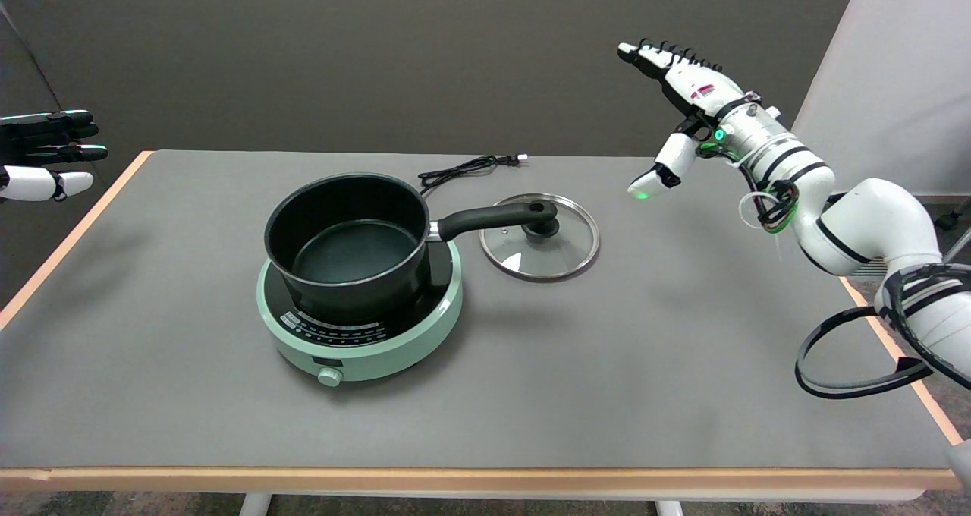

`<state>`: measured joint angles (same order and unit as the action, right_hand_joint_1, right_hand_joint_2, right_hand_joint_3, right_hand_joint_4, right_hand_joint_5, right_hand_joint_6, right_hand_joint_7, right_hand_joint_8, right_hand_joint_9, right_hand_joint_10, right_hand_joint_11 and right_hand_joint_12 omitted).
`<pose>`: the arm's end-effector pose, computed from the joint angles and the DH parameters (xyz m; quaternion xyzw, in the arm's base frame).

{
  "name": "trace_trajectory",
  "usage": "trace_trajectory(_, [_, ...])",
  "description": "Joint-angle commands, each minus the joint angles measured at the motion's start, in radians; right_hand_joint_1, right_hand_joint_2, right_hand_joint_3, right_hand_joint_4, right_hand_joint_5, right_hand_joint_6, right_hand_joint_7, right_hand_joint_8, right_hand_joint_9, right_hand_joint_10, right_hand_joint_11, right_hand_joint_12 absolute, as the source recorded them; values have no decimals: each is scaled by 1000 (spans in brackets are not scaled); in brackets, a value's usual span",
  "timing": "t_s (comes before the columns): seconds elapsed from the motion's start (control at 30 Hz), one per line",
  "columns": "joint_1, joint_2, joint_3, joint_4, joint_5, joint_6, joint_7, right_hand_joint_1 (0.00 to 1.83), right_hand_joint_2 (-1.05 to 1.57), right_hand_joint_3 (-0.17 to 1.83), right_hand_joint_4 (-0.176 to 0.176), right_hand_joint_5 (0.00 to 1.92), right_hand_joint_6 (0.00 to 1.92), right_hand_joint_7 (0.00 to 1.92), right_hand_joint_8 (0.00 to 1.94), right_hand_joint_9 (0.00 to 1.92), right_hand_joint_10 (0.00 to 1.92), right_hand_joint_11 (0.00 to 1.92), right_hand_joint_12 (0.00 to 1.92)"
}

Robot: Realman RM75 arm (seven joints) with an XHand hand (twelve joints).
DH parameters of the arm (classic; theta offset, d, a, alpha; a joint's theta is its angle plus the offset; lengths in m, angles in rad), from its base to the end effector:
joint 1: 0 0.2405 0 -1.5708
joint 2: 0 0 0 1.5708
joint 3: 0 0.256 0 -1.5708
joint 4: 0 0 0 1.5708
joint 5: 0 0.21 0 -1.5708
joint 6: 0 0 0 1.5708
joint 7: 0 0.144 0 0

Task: Pick up the pot lid.

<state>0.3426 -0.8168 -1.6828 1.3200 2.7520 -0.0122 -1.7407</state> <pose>-0.1456 -0.4141 0.4464 0.6759 -0.0562 0.1255 0.7240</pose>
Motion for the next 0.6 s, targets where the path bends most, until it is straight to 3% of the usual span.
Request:
trace_trajectory(0.03, [33,-47,23,-27,0,73,0,1138,-535,930,176,56,56,56,56,56,56,56,56])
trace_trajectory(0.6, [57,-44,-17,-41,0,70,0,1130,-563,920,176,51,51,51,51,51,51,51,51])
